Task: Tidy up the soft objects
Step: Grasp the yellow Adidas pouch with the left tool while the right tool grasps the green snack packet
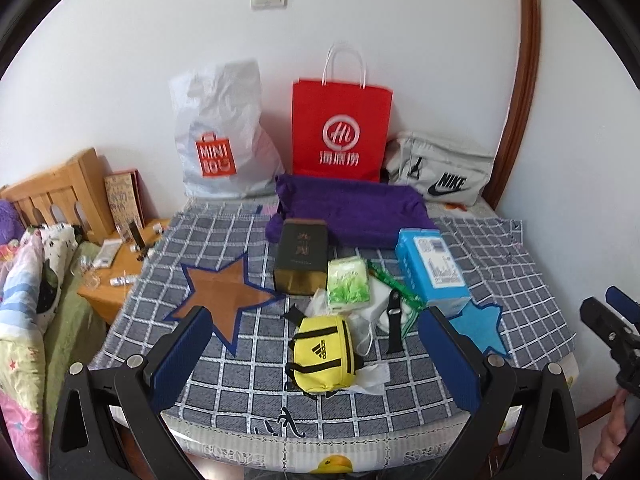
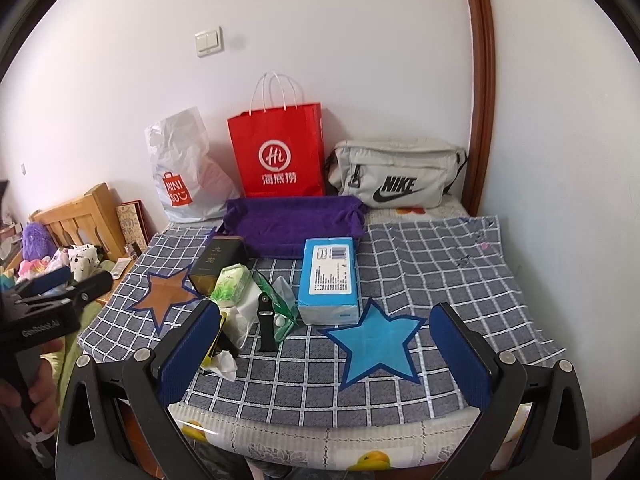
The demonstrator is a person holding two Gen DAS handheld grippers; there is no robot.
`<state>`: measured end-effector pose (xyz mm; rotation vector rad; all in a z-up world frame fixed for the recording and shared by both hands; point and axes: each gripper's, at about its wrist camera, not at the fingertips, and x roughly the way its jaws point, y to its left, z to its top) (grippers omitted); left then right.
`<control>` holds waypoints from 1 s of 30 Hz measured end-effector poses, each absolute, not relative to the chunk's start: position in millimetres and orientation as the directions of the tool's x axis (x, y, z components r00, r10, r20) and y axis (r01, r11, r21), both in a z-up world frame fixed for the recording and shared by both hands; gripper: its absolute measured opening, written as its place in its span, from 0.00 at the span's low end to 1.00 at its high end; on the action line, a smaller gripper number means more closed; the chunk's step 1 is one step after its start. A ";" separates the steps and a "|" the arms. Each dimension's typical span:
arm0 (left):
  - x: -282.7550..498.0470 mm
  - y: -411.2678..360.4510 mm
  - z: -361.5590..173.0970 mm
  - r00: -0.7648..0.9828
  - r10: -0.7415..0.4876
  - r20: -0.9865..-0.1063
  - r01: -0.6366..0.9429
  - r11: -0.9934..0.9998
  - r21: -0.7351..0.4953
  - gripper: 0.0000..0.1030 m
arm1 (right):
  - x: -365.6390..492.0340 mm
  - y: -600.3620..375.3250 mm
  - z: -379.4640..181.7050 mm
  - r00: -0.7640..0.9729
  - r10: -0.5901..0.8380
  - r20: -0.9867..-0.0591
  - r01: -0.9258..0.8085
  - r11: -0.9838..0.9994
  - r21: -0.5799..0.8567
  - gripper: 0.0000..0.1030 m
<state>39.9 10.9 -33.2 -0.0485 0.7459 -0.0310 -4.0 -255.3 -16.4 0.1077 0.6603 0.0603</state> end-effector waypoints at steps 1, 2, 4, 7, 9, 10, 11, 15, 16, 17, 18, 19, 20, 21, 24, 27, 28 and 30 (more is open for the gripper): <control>46.0 12.3 -41.4 0.718 -0.053 -0.694 0.013 0.998 -0.063 1.00 | 2.0 -256.6 -22.2 0.782 0.096 -0.616 -0.023 0.992 0.126 1.00; 51.2 13.6 -49.9 0.702 -0.066 -0.709 0.019 0.997 -0.074 1.00 | 5.8 -257.5 -27.0 0.776 0.101 -0.622 -0.024 0.991 0.132 1.00; 64.0 16.2 -71.0 0.666 -0.101 -0.739 0.039 0.994 -0.100 1.00 | 16.8 -259.6 -39.7 0.763 0.119 -0.636 -0.031 0.989 0.147 1.00; 79.8 16.8 -101.8 0.618 -0.092 -0.780 0.034 0.995 -0.091 0.99 | 31.7 -259.9 -56.2 0.746 0.144 -0.650 -0.050 0.986 0.161 0.99; 91.7 17.3 -121.1 0.576 -0.116 -0.809 0.040 0.993 -0.114 0.99 | 44.6 -258.5 -66.6 0.734 0.145 -0.664 -0.051 0.986 0.159 0.96; 96.1 17.3 -129.2 0.557 -0.137 -0.819 0.044 0.990 -0.135 0.99 | 50.6 -258.5 -71.9 0.729 0.144 -0.669 -0.049 0.986 0.159 0.95; 98.6 18.9 -134.0 0.545 -0.151 -0.825 0.047 0.988 -0.150 0.99 | 55.8 -258.4 -76.6 0.723 0.144 -0.675 -0.046 0.986 0.161 0.93; 111.1 18.1 -153.1 0.515 -0.170 -0.840 0.060 0.985 -0.163 0.99 | 72.8 -256.1 -91.6 0.700 0.158 -0.697 -0.052 0.984 0.170 0.92; 114.0 17.4 -157.3 0.508 -0.170 -0.845 0.064 0.985 -0.159 0.99 | 76.0 -254.2 -94.3 0.696 0.163 -0.699 -0.058 0.983 0.172 0.91; 116.6 16.6 -161.3 0.499 -0.171 -0.849 0.066 0.985 -0.160 0.99 | 78.6 -253.0 -96.0 0.693 0.168 -0.701 -0.062 0.983 0.173 0.91; 119.1 15.0 -166.8 0.487 -0.178 -0.855 0.070 0.984 -0.165 0.99 | 82.3 -250.7 -98.6 0.690 0.173 -0.703 -0.069 0.982 0.174 0.91; 121.3 15.3 -169.7 0.476 -0.182 -0.861 0.072 0.983 -0.168 0.99 | 86.0 -249.1 -101.2 0.685 0.175 -0.707 -0.073 0.982 0.173 0.91; 123.2 15.3 -173.4 0.468 -0.185 -0.864 0.074 0.983 -0.170 0.99 | 89.9 -247.0 -103.7 0.679 0.177 -0.712 -0.077 0.982 0.171 0.91; 125.2 15.2 -177.9 0.459 -0.187 -0.868 0.074 0.982 -0.173 0.99 | 94.3 -244.8 -106.2 0.672 0.181 -0.718 -0.082 0.982 0.171 0.91; 133.4 13.3 -193.7 0.424 -0.197 -0.884 0.072 0.980 -0.184 0.99 | 104.3 -234.9 -113.5 0.655 0.203 -0.728 -0.116 0.979 0.169 0.91; 138.1 8.4 -204.8 0.409 -0.174 -0.896 0.079 0.985 -0.155 0.95 | 116.0 -223.0 -122.0 0.640 0.220 -0.736 -0.149 0.976 0.161 0.91; 139.3 5.8 -207.7 0.410 -0.160 -0.898 0.086 0.987 -0.136 0.91 | 121.4 -218.8 -126.1 0.631 0.228 -0.741 -0.160 0.973 0.164 0.91; 141.1 4.8 -210.8 0.404 -0.183 -0.896 0.103 0.983 -0.154 0.77 | 133.1 -211.2 -135.4 0.608 0.255 -0.752 -0.180 0.967 0.182 0.89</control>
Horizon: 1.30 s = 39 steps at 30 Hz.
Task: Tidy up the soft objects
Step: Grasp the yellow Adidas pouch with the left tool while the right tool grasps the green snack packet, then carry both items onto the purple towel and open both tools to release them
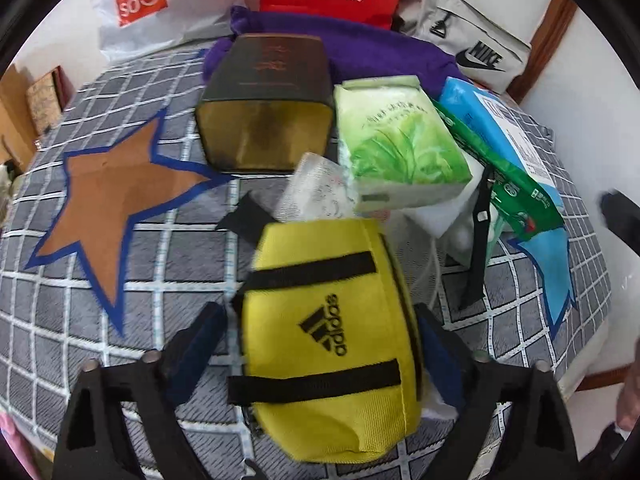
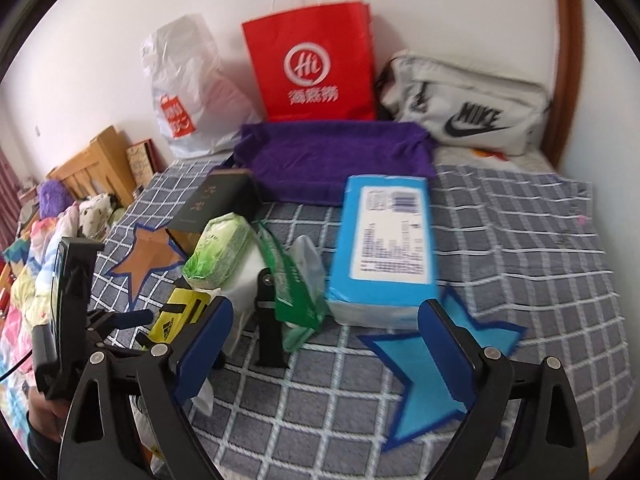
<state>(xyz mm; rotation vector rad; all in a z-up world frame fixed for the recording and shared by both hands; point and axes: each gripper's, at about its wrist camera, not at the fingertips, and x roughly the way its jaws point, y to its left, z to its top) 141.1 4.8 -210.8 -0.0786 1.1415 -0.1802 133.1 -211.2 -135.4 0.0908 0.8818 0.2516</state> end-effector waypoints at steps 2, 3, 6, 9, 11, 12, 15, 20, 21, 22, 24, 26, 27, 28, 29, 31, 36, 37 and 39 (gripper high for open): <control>142.3 5.5 -209.3 0.410 -0.193 -0.892 0.109 0.981 -0.162 0.69 | 147.3 -203.3 -146.8 0.582 0.271 -0.767 -0.189 0.962 0.196 0.81; 142.2 6.1 -206.6 0.417 -0.194 -0.888 0.120 0.980 -0.158 0.65 | 152.6 -200.6 -150.8 0.570 0.273 -0.775 -0.192 0.961 0.197 0.76; 141.4 13.4 -200.5 0.431 -0.191 -0.882 0.129 0.980 -0.149 0.63 | 168.3 -188.7 -160.9 0.538 0.274 -0.797 -0.218 0.959 0.183 0.68; 144.1 24.4 -195.5 0.443 -0.193 -0.876 0.116 0.981 -0.157 0.63 | 174.5 -179.3 -165.0 0.525 0.261 -0.810 -0.246 0.958 0.149 0.61; 146.6 33.6 -191.3 0.455 -0.203 -0.867 0.106 0.979 -0.174 0.63 | 176.6 -174.7 -168.7 0.514 0.248 -0.821 -0.263 0.957 0.124 0.56; 148.0 36.7 -189.7 0.462 -0.206 -0.863 0.099 0.979 -0.180 0.63 | 177.7 -173.5 -170.9 0.508 0.244 -0.826 -0.269 0.956 0.117 0.54; 153.4 42.9 -186.5 0.475 -0.204 -0.856 0.084 0.979 -0.187 0.63 | 177.5 -170.4 -172.6 0.521 0.213 -0.827 -0.273 0.959 0.075 0.28; 154.1 52.9 -185.3 0.477 -0.202 -0.855 0.060 0.978 -0.198 0.63 | 175.0 -171.1 -171.9 0.520 0.203 -0.829 -0.290 0.956 0.052 0.05; 153.8 55.1 -185.0 0.478 -0.201 -0.855 0.053 0.978 -0.201 0.63 | 172.6 -172.6 -170.2 0.524 0.204 -0.827 -0.288 0.956 0.053 0.04; 153.1 57.3 -184.3 0.480 -0.199 -0.855 0.044 0.978 -0.203 0.63 | 170.0 -174.4 -168.4 0.527 0.211 -0.824 -0.285 0.957 0.063 0.04; 151.9 60.2 -182.9 0.483 -0.188 -0.855 0.028 0.980 -0.199 0.63 | 161.8 -179.5 -161.4 0.545 0.219 -0.809 -0.271 0.960 0.078 0.04; 150.1 63.8 -180.6 0.489 -0.172 -0.855 0.007 0.981 -0.193 0.63 | 150.4 -185.5 -153.6 0.564 0.218 -0.797 -0.256 0.963 0.082 0.04; 149.4 65.4 -179.6 0.492 -0.168 -0.854 0.001 0.981 -0.193 0.63 | 144.3 -188.5 -150.1 0.570 0.223 -0.791 -0.252 0.964 0.090 0.04; 148.1 66.6 -178.0 0.495 -0.165 -0.853 -0.006 0.981 -0.193 0.63 | 137.1 -192.4 -146.5 0.576 0.227 -0.785 -0.247 0.964 0.098 0.04; 146.6 67.3 -176.6 0.498 -0.160 -0.853 -0.010 0.982 -0.190 0.63 | 129.5 -196.3 -143.3 0.582 0.229 -0.780 -0.242 0.965 0.103 0.04; 144.0 68.4 -174.8 0.501 -0.149 -0.853 -0.016 0.983 -0.181 0.63 | 112.8 -205.9 -138.5 0.591 0.227 -0.774 -0.228 0.967 0.109 0.04; 136.4 70.0 -173.1 0.502 -0.107 -0.858 -0.047 0.987 -0.151 0.63 | 76.8 -226.4 -148.6 0.569 0.176 -0.803 -0.209 0.976 0.066 0.04; 134.5 70.7 -173.4 0.501 -0.107 -0.859 -0.053 0.987 -0.154 0.63 | 71.6 -229.5 -155.6 0.560 0.159 -0.813 -0.202 0.978 0.052 0.04; 131.7 71.8 -174.1 0.498 -0.108 -0.861 -0.065 0.985 -0.162 0.63 | 66.8 -235.4 -171.0 0.533 0.157 -0.832 -0.192 0.979 0.061 0.05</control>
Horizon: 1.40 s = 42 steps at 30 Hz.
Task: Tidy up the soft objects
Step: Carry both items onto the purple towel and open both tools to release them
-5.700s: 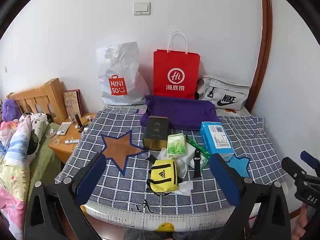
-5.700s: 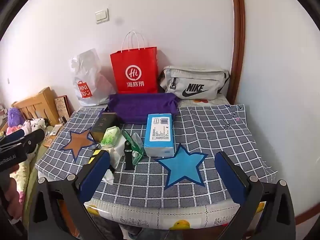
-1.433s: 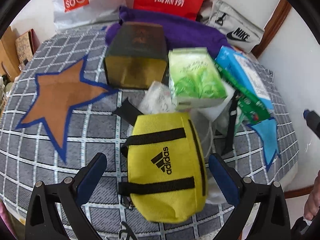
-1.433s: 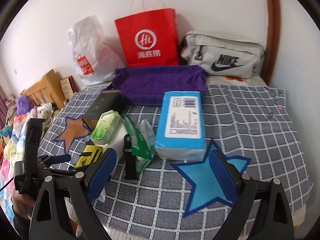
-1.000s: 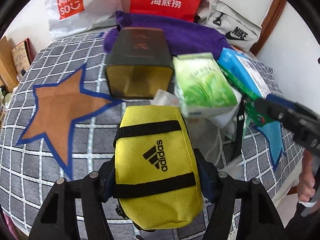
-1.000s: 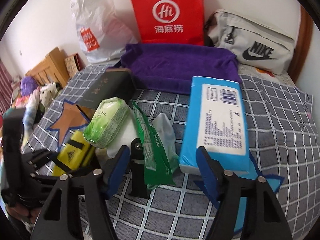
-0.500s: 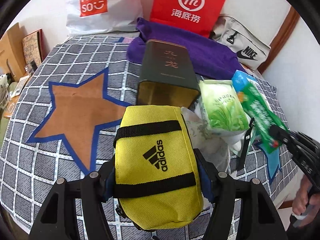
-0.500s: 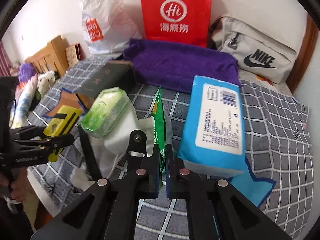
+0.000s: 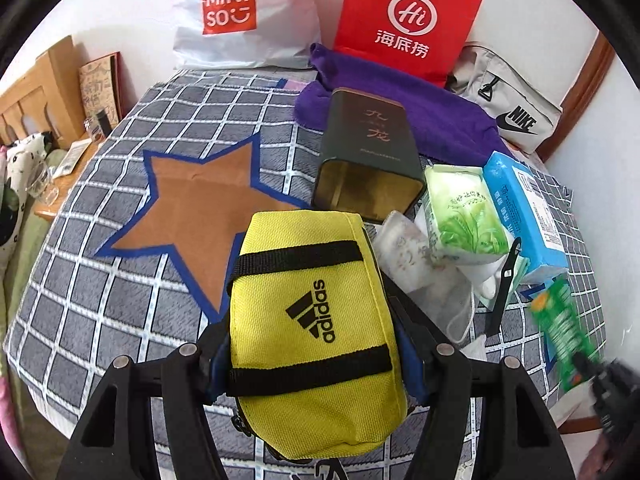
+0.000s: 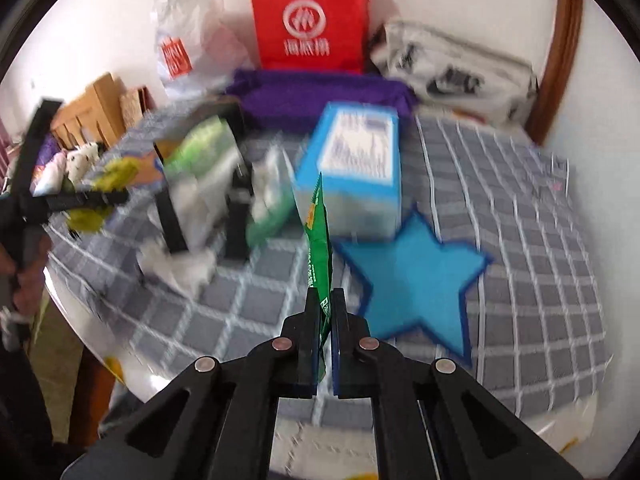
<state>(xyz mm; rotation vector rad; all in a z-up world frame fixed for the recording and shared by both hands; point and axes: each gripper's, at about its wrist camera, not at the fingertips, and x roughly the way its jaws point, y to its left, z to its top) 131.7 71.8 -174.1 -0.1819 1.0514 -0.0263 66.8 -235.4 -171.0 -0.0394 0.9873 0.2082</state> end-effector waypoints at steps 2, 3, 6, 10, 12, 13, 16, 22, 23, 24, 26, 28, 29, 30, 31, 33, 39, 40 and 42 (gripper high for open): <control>129.1 71.8 -174.0 0.494 -0.108 -0.863 -0.070 0.984 -0.163 0.63 | 63.5 -238.5 -188.6 0.505 0.154 -0.849 -0.181 0.981 0.070 0.06; 129.1 71.4 -173.5 0.493 -0.107 -0.863 -0.070 0.984 -0.162 0.63 | 62.2 -238.5 -194.2 0.502 0.148 -0.852 -0.179 0.982 0.065 0.07; 127.5 70.0 -170.8 0.495 -0.100 -0.863 -0.067 0.986 -0.152 0.63 | 61.4 -235.4 -206.1 0.505 0.158 -0.849 -0.189 0.979 0.069 0.08; 128.7 67.3 -167.0 0.499 -0.101 -0.861 -0.063 0.986 -0.153 0.63 | 67.0 -232.0 -211.9 0.508 0.193 -0.839 -0.196 0.975 0.106 0.07; 130.3 65.8 -164.1 0.502 -0.104 -0.859 -0.054 0.987 -0.151 0.63 | 65.8 -228.2 -208.1 0.529 0.186 -0.828 -0.205 0.975 0.088 0.06; 131.9 65.1 -162.1 0.504 -0.104 -0.858 -0.047 0.988 -0.147 0.63 | 65.4 -226.7 -205.1 0.535 0.188 -0.824 -0.212 0.974 0.084 0.06; 137.4 63.2 -153.1 0.516 -0.103 -0.851 -0.040 0.989 -0.144 0.63 | 66.6 -225.3 -192.3 0.549 0.198 -0.812 -0.218 0.972 0.090 0.06; 154.5 57.9 -131.3 0.547 -0.107 -0.830 -0.021 0.990 -0.141 0.63 | 79.1 -228.7 -155.8 0.595 0.237 -0.768 -0.235 0.965 0.115 0.06; 159.0 57.4 -128.1 0.550 -0.106 -0.829 -0.021 0.990 -0.140 0.63 | 82.2 -229.2 -150.4 0.604 0.234 -0.762 -0.236 0.966 0.110 0.06; 161.9 57.3 -126.5 0.551 -0.104 -0.828 -0.022 0.990 -0.140 0.63 | 86.1 -229.6 -144.3 0.613 0.231 -0.756 -0.236 0.966 0.104 0.06; 171.0 57.9 -123.0 0.551 -0.103 -0.828 -0.033 0.989 -0.144 0.63 | 96.5 -231.9 -135.0 0.627 0.231 -0.744 -0.231 0.967 0.105 0.06; 180.7 58.6 -120.3 0.550 -0.106 -0.828 -0.041 0.987 -0.153 0.63 | 109.7 -234.4 -127.2 0.632 0.231 -0.740 -0.215 0.969 0.119 0.06; 184.4 58.7 -119.3 0.551 -0.107 -0.828 -0.041 0.987 -0.155 0.63 | 117.0 -235.8 -124.7 0.633 0.228 -0.740 -0.204 0.971 0.125 0.06; 189.2 58.8 -118.2 0.550 -0.106 -0.828 -0.043 0.987 -0.155 0.63 | 123.7 -236.9 -122.3 0.634 0.224 -0.740 -0.195 0.973 0.127 0.06; 192.5 58.9 -117.7 0.549 -0.106 -0.829 -0.043 0.987 -0.155 0.63 | 133.1 -238.4 -119.1 0.638 0.215 -0.739 -0.182 0.975 0.127 0.06; 201.4 59.2 -116.0 0.547 -0.104 -0.830 -0.042 0.987 -0.152 0.63 | 144.7 -240.9 -115.2 0.646 0.210 -0.734 -0.170 0.977 0.131 0.06; 232.4 62.1 -110.4 0.543 -0.092 -0.835 -0.047 0.989 -0.139 0.63 | 186.0 -247.1 -102.5 0.661 0.198 -0.724 -0.142 0.980 0.138 0.06; 240.0 62.4 -108.8 0.543 -0.091 -0.835 -0.047 0.989 -0.138 0.63 | 194.4 -247.8 -101.2 0.661 0.197 -0.724 -0.138 0.980 0.140 0.06; 252.3 62.5 -106.5 0.545 -0.093 -0.834 -0.043 0.989 -0.139 0.63 | 208.4 -247.4 -100.5 0.657 0.194 -0.729 -0.135 0.981 0.139 0.06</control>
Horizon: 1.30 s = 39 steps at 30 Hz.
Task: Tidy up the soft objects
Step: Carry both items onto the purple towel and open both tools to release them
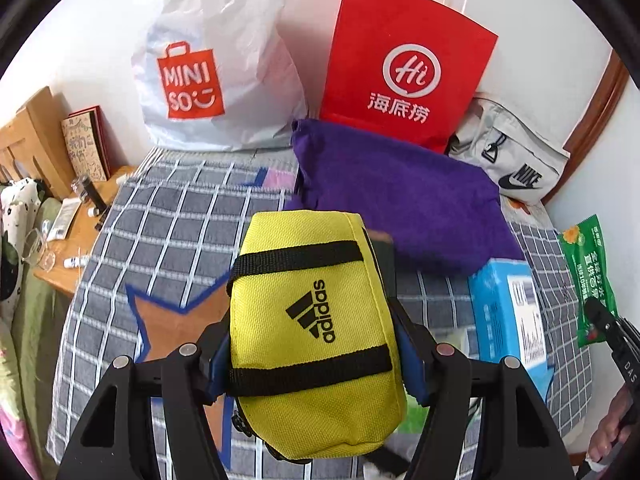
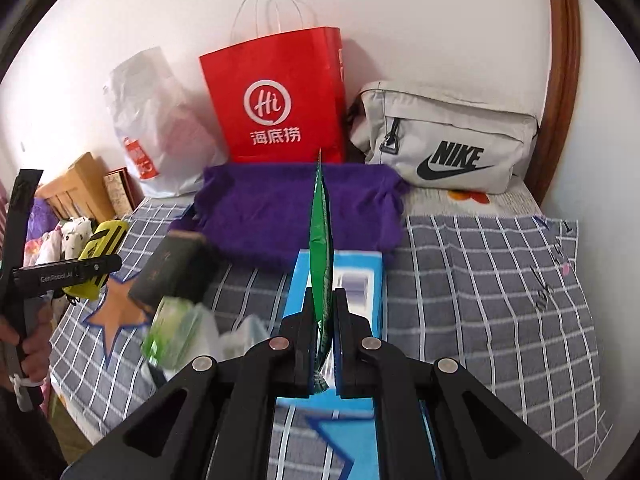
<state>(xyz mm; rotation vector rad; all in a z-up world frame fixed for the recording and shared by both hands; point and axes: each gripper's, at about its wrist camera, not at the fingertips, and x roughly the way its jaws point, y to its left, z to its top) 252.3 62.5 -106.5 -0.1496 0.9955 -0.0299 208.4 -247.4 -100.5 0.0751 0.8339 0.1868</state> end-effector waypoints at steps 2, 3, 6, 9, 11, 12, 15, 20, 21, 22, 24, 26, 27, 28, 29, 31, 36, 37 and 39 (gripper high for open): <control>264.0 62.8 -105.7 0.542 -0.096 -0.835 -0.042 0.989 -0.141 0.63 | 224.4 -245.9 -100.4 0.653 0.191 -0.733 -0.132 0.982 0.138 0.06; 270.7 62.8 -105.7 0.538 -0.098 -0.837 -0.042 0.989 -0.143 0.63 | 231.6 -245.4 -100.7 0.650 0.193 -0.735 -0.131 0.981 0.142 0.06; 292.6 64.8 -106.8 0.528 -0.117 -0.841 -0.041 0.986 -0.163 0.63 | 253.0 -243.1 -103.6 0.638 0.199 -0.744 -0.132 0.980 0.149 0.06; 311.8 67.0 -109.0 0.519 -0.129 -0.845 -0.047 0.983 -0.179 0.63 | 276.6 -239.3 -108.5 0.623 0.198 -0.757 -0.132 0.980 0.147 0.06; 325.4 67.8 -111.0 0.514 -0.136 -0.847 -0.044 0.982 -0.184 0.63 | 293.4 -237.5 -111.6 0.615 0.205 -0.761 -0.132 0.979 0.157 0.06; 333.1 67.6 -112.7 0.510 -0.136 -0.849 -0.043 0.982 -0.183 0.63 | 302.0 -236.9 -113.1 0.611 0.212 -0.763 -0.133 0.977 0.165 0.06; 353.6 65.0 -119.7 0.492 -0.127 -0.861 -0.041 0.985 -0.169 0.63 | 325.0 -233.8 -116.6 0.603 0.214 -0.769 -0.134 0.977 0.167 0.06; 386.4 60.9 -129.6 0.464 -0.135 -0.876 -0.040 0.984 -0.173 0.63 | 367.2 -230.5 -122.0 0.593 0.233 -0.771 -0.146 0.973 0.181 0.06; 391.0 59.8 -130.5 0.462 -0.131 -0.877 -0.038 0.985 -0.168 0.63 | 376.7 -230.0 -124.9 0.587 0.235 -0.774 -0.147 0.972 0.184 0.06; 398.3 56.8 -131.9 0.461 -0.124 -0.879 -0.034 0.987 -0.157 0.63 | 384.5 -229.3 -128.1 0.582 0.236 -0.778 -0.147 0.972 0.185 0.06; 410.7 51.8 -134.8 0.460 -0.115 -0.880 -0.030 0.989 -0.144 0.63 | 395.5 -227.6 -134.9 0.568 0.237 -0.788 -0.155 0.971 0.181 0.06; 424.3 46.4 -139.9 0.455 -0.114 -0.883 -0.025 0.990 -0.141 0.63 | 406.2 -225.9 -145.6 0.553 0.231 -0.800 -0.162 0.972 0.170 0.06; 432.8 42.2 -145.2 0.446 -0.116 -0.888 -0.023 0.990 -0.140 0.63 | 411.2 -226.1 -152.0 0.543 0.231 -0.807 -0.163 0.972 0.168 0.06; 438.8 39.3 -149.0 0.437 -0.118 -0.892 -0.019 0.990 -0.140 0.63 | 415.5 -227.0 -158.3 0.532 0.232 -0.814 -0.163 0.972 0.170 0.06; 444.8 36.7 -152.8 0.430 -0.122 -0.894 -0.013 0.990 -0.141 0.63 | 418.9 -227.6 -162.5 0.526 0.233 -0.818 -0.161 0.972 0.173 0.06; 458.8 30.2 -162.2 0.411 -0.129 -0.902 0.001 0.990 -0.141 0.64 | 426.6 -230.2 -175.8 0.507 0.240 -0.828 -0.162 0.970 0.182 0.07; 479.4 27.6 -177.1 0.395 -0.130 -0.909 0.000 0.990 -0.141 0.65 | 439.8 -239.9 -203.3 0.450 0.257 -0.855 -0.121 0.967 0.227 0.07; 481.6 28.0 -180.0 0.393 -0.134 -0.910 -0.001 0.989 -0.146 0.65 | 441.0 -241.0 -206.9 0.440 0.262 -0.859 -0.115 0.965 0.236 0.07; 485.0 28.9 -184.7 0.387 -0.142 -0.911 -0.007 0.988 -0.157 0.65 | 442.0 -241.2 -211.8 0.430 0.270 -0.862 -0.115 0.963 0.245 0.07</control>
